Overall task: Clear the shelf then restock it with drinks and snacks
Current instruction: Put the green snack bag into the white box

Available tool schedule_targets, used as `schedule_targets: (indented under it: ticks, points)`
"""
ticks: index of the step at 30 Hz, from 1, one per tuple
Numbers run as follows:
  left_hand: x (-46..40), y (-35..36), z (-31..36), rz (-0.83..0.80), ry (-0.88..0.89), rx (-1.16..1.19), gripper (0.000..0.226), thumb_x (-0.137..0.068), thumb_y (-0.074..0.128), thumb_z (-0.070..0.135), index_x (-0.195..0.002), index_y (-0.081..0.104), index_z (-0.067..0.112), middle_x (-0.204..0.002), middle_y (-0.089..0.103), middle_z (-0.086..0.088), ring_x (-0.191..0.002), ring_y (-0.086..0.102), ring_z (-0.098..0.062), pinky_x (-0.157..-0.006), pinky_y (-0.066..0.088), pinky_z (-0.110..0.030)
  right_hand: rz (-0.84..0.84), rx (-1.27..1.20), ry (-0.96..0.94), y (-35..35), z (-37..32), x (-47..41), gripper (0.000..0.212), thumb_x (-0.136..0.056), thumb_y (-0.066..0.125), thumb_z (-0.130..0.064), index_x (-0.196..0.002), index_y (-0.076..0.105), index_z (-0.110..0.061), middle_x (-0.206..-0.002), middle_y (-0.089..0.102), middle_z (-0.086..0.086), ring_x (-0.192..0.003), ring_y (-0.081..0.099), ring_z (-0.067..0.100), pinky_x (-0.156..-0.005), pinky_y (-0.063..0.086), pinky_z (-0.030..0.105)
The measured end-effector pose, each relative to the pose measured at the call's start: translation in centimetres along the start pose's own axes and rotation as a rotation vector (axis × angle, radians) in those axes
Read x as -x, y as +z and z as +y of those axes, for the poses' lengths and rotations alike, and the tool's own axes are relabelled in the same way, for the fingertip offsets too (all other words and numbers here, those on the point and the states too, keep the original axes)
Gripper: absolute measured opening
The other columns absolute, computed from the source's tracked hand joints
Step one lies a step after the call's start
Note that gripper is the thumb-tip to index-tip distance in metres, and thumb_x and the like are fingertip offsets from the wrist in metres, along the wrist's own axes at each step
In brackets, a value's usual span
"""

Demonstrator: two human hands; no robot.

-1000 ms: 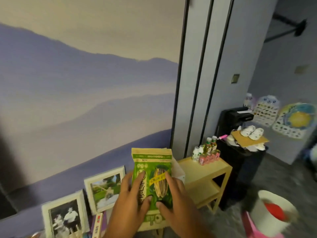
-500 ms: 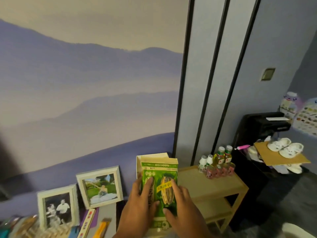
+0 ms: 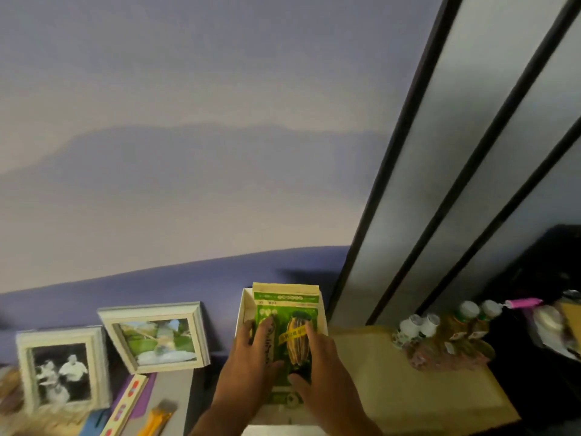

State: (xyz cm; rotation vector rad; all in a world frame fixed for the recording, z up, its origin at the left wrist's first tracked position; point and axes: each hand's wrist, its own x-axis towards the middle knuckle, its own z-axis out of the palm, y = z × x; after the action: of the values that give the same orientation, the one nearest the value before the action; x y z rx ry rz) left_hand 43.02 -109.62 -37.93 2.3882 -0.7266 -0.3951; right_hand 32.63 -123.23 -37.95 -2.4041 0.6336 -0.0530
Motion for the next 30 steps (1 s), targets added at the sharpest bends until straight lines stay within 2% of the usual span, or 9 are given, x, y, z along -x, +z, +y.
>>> schedule_targets:
  ticks: [8, 10, 12, 15, 17, 19, 23, 27, 30]
  points:
    - [-3.0, 5.9, -5.1, -0.058, -0.109, -0.107, 0.091, -0.086, 0.07, 0.041, -0.155, 0.014, 0.023, -0.16, 0.012, -0.009, -0.143, 0.032, -0.03, -0.108, 0.046, -0.041, -0.113, 0.163, 0.055, 6.4, 3.1, -4.7, 0.103, -0.083, 0.067, -0.039, -0.155, -0.006, -0.035, -0.166, 0.001, 0.004, -0.151, 0.021, 0.03, -0.116, 0.038, 0.039]
    - [-3.1, 7.2, -5.4, -0.092, -0.134, -0.129, 0.091, -0.087, 0.069, 0.039, -0.156, 0.012, 0.023, -0.158, 0.018, -0.013, -0.144, 0.03, -0.034, -0.111, 0.043, -0.043, -0.11, 0.239, 0.081, 7.6, 4.0, -4.7, 0.108, -0.072, 0.076, -0.036, -0.157, 0.009, -0.027, -0.164, 0.018, 0.013, -0.146, 0.031, 0.036, -0.113, 0.04, 0.043]
    - [-3.0, 7.6, -5.2, -0.127, -0.179, -0.128, 0.09, -0.086, 0.067, 0.034, -0.155, 0.009, 0.028, -0.157, 0.017, -0.013, -0.145, 0.027, -0.035, -0.114, 0.039, -0.044, -0.115, 0.246, 0.118, 8.0, 4.6, -4.3, 0.115, -0.055, 0.086, -0.036, -0.152, 0.026, -0.019, -0.151, 0.044, 0.019, -0.132, 0.052, 0.04, -0.098, 0.052, 0.044]
    - [-2.7, 7.7, -5.0, -0.189, -0.208, -0.187, 0.098, -0.083, 0.072, 0.038, -0.155, 0.005, 0.031, -0.161, 0.008, -0.011, -0.149, 0.02, -0.033, -0.115, 0.038, -0.044, -0.149, 0.289, 0.143, 8.7, 4.8, -3.6, 0.116, -0.06, 0.083, -0.039, -0.156, 0.02, -0.024, -0.146, 0.048, 0.013, -0.13, 0.054, 0.034, -0.099, 0.053, 0.041]
    - [-2.4, 7.5, -4.8, -0.205, -0.23, -0.232, 0.103, -0.082, 0.073, 0.045, -0.155, 0.002, 0.033, -0.163, 0.001, -0.01, -0.151, 0.015, -0.033, -0.115, 0.036, -0.042, -0.149, 0.282, 0.155, 8.7, 4.4, -3.3, 0.11, -0.062, 0.082, -0.04, -0.156, 0.027, -0.022, -0.145, 0.051, 0.012, -0.128, 0.056, 0.032, -0.098, 0.053, 0.04]
    - [-2.1, 7.0, -4.1, -0.187, -0.218, -0.292, 0.097, -0.082, 0.071, 0.049, -0.155, 0.009, 0.033, -0.164, 0.003, -0.012, -0.151, 0.014, -0.034, -0.113, 0.038, -0.043, -0.119, 0.258, 0.155, 8.2, 3.8, -3.6, 0.094, -0.074, 0.076, -0.039, -0.154, 0.03, -0.02, -0.151, 0.045, 0.012, -0.128, 0.056, 0.029, -0.1, 0.053, 0.039]
    - [-2.5, 5.0, -2.6, 0.009, -0.057, -0.358, 0.055, -0.089, 0.063, 0.046, -0.138, 0.045, 0.03, -0.156, 0.033, -0.008, -0.144, 0.034, -0.031, -0.102, 0.051, -0.042, -0.052, 0.207, 0.093, 5.4, 1.9, -4.5, 0.058, -0.096, 0.054, -0.042, -0.149, 0.032, -0.028, -0.157, 0.033, -0.003, -0.134, 0.044, 0.017, -0.102, 0.05, 0.031]
    - [-4.3, 1.1, -1.2, 0.027, 0.061, -0.382, 0.063, -0.096, 0.029, 0.063, -0.149, 0.034, 0.03, -0.163, 0.025, 0.0, -0.148, 0.027, -0.023, -0.117, 0.034, -0.043, -0.048, 0.264, 0.01, 1.4, 0.4, -5.0, 0.067, -0.095, 0.037, -0.059, -0.153, 0.028, -0.027, -0.162, 0.026, -0.006, -0.148, 0.026, 0.018, -0.115, 0.035, 0.034]
    - [-4.7, -2.5, 0.6, 0.084, 0.118, -0.423, 0.069, -0.093, 0.029, 0.063, -0.147, 0.043, 0.021, -0.157, 0.037, -0.005, -0.142, 0.039, -0.026, -0.115, 0.034, -0.043, 0.002, 0.317, -0.061, -2.1, -0.9, -5.0, 0.077, -0.09, 0.025, -0.065, -0.155, 0.029, -0.023, -0.163, 0.026, -0.001, -0.15, 0.023, 0.021, -0.12, 0.027, 0.036]
